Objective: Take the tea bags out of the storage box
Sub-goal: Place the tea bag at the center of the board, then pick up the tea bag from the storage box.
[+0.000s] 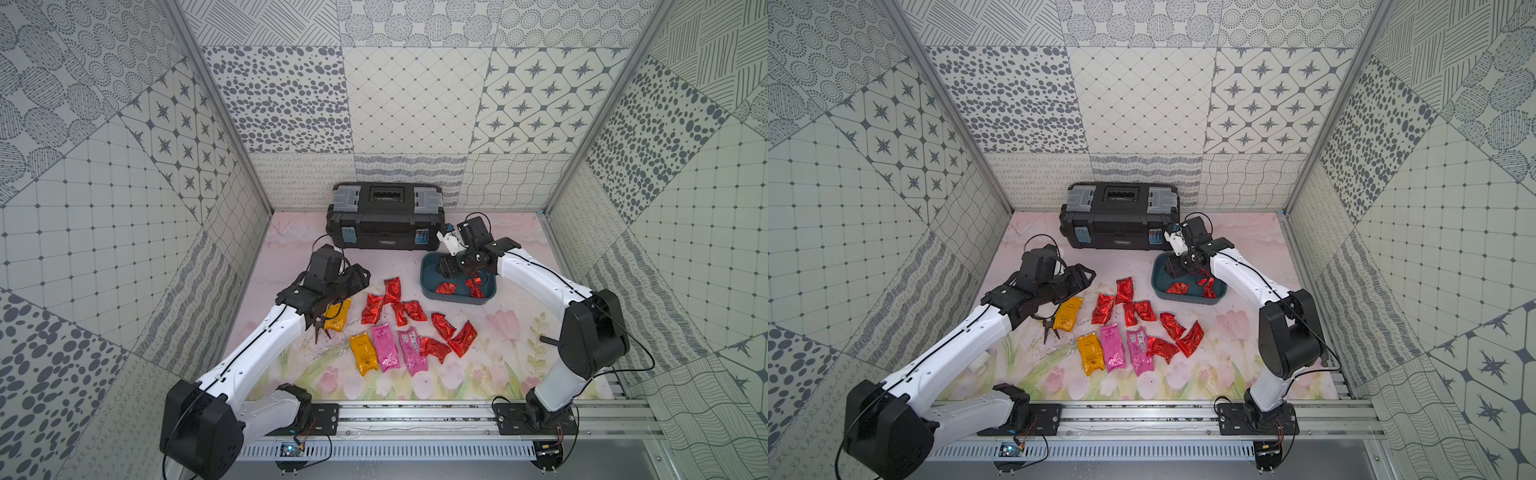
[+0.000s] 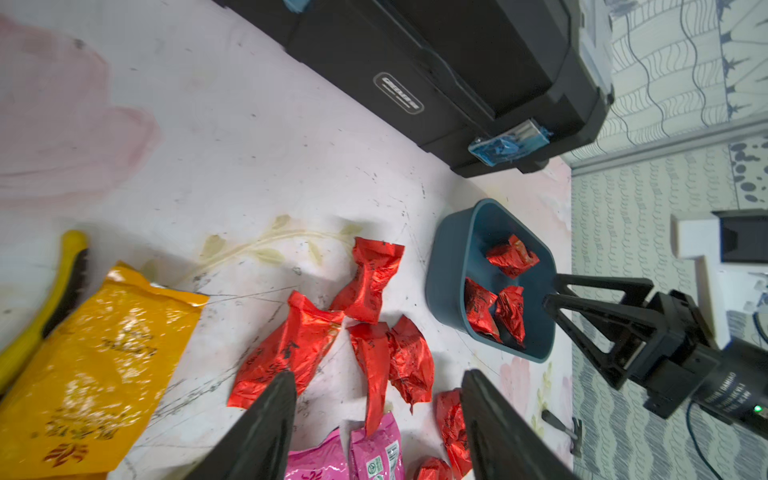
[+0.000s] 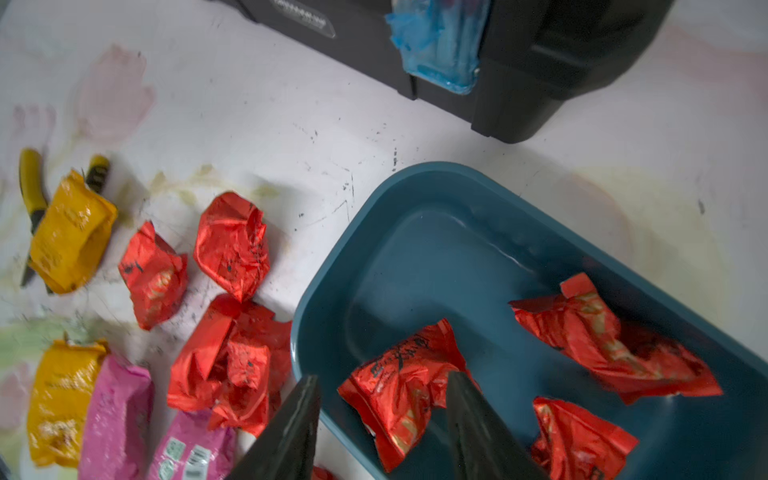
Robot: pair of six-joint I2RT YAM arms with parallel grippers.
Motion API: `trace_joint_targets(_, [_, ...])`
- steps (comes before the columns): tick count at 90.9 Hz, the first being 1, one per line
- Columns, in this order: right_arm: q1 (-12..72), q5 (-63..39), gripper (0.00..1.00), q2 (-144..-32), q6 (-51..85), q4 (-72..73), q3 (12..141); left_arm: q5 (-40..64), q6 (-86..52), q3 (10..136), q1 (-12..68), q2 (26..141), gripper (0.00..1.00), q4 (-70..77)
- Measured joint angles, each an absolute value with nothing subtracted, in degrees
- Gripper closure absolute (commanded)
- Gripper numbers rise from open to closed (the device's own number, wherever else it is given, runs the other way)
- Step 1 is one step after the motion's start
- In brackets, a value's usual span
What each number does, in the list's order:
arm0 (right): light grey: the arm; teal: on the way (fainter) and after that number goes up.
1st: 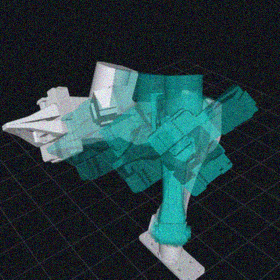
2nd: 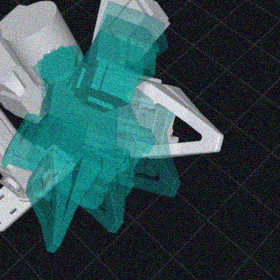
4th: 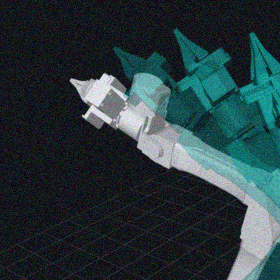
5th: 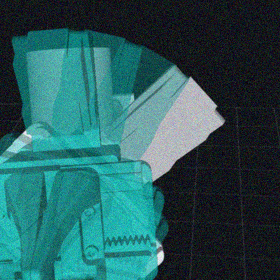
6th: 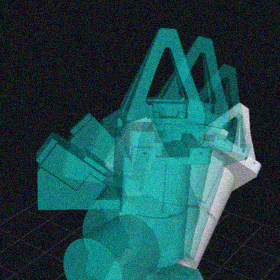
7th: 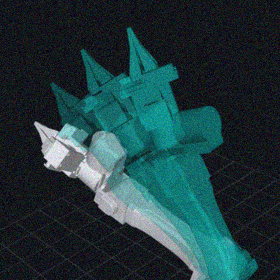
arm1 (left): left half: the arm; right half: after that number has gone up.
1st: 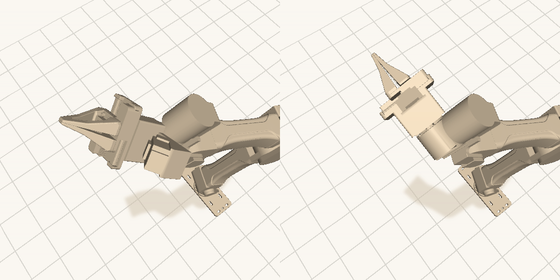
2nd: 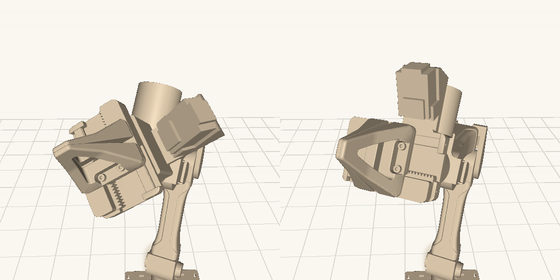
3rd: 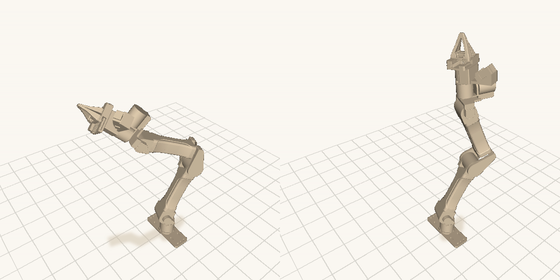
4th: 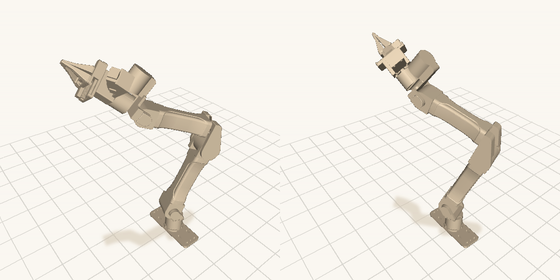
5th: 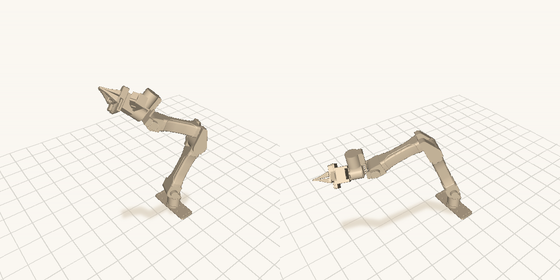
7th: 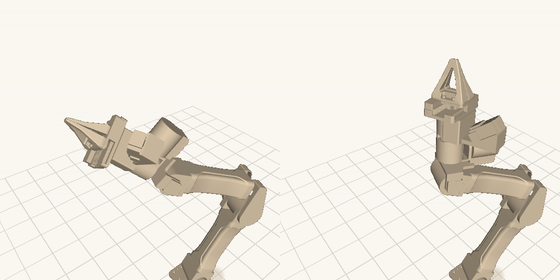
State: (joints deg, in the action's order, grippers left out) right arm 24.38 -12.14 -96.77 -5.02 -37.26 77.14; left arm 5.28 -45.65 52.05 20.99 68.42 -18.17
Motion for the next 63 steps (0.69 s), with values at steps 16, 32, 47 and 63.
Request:
trace_joint_targets(16, [21.41, -14.37, 0.45, -100.73, -19.44, -41.21, 78.87, 7.09, -46.37, 54.65, 25.32, 75.33, 0.34, -14.46])
trace_joint_targets(32, [18.24, -15.51, 0.45, -106.61, -27.97, -43.75, 80.31, 8.38, -47.07, 58.35, 28.45, 81.49, 0.33, -12.01])
trace_joint_targets(47, [16.29, -19.46, 0.47, -108.64, -32.27, -45.36, 80.88, 9.37, -47.9, 60.47, 30.39, 86.3, 0.34, -9.56])
trace_joint_targets(63, [16.43, -23.44, 0.51, -110.13, -34.83, -45.54, 81.12, 10.09, -48.9, 62.06, 31.48, 90.3, 0.34, -8.12])
